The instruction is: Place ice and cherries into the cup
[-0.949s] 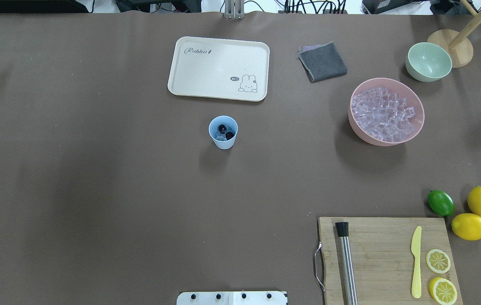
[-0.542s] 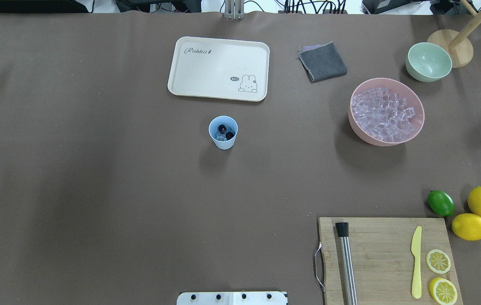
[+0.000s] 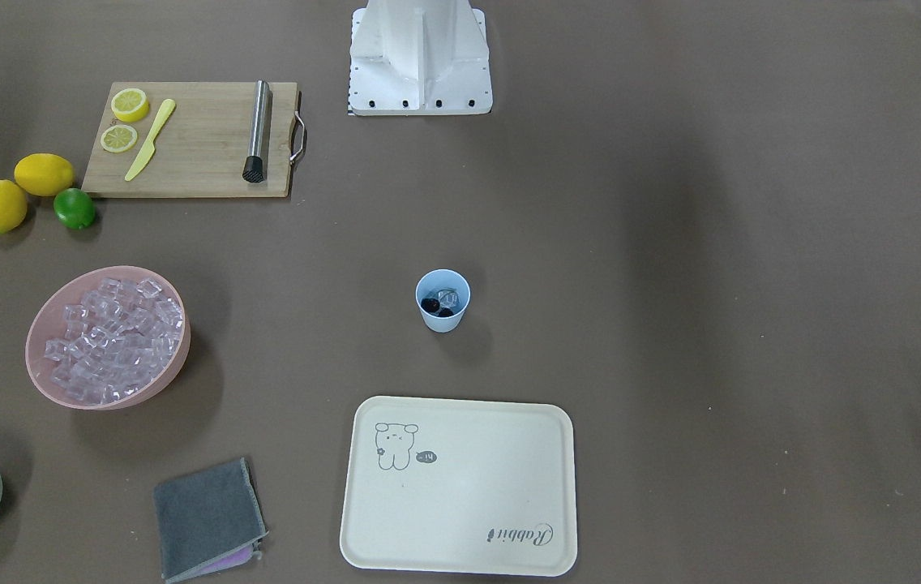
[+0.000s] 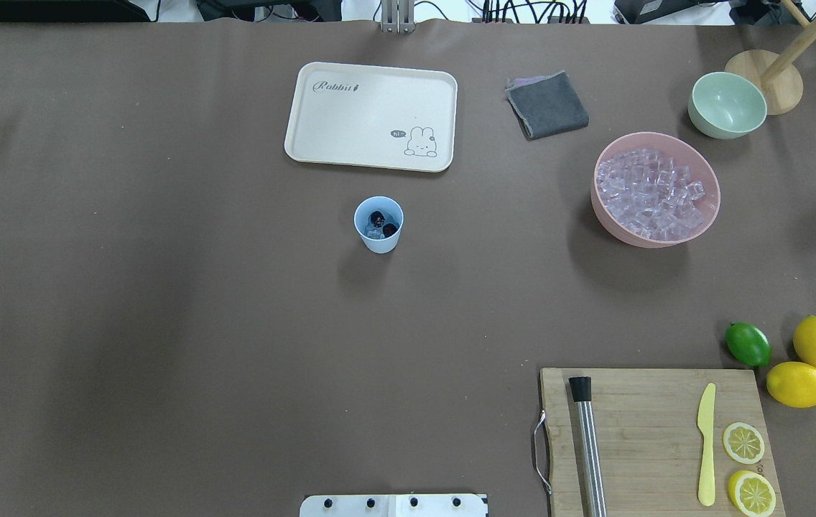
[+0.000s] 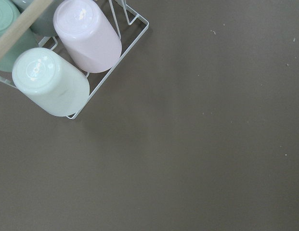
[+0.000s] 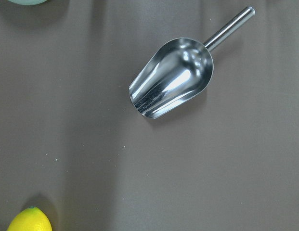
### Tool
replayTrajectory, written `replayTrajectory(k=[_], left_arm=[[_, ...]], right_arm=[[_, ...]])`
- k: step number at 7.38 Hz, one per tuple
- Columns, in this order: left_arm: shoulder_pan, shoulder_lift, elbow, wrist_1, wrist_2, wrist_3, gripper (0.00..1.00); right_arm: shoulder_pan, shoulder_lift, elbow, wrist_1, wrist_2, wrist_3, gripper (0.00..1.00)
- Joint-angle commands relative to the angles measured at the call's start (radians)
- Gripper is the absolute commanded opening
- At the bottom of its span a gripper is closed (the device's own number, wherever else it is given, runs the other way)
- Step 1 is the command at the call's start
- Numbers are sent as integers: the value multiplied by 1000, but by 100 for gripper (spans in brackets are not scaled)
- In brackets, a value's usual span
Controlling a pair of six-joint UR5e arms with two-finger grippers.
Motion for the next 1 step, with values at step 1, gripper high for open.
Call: replayTrajectory(k=[1], left_arm=[[-4, 6, -4, 5, 0, 2, 98]], right_arm=[[0, 1, -1, 1, 1, 0, 100]])
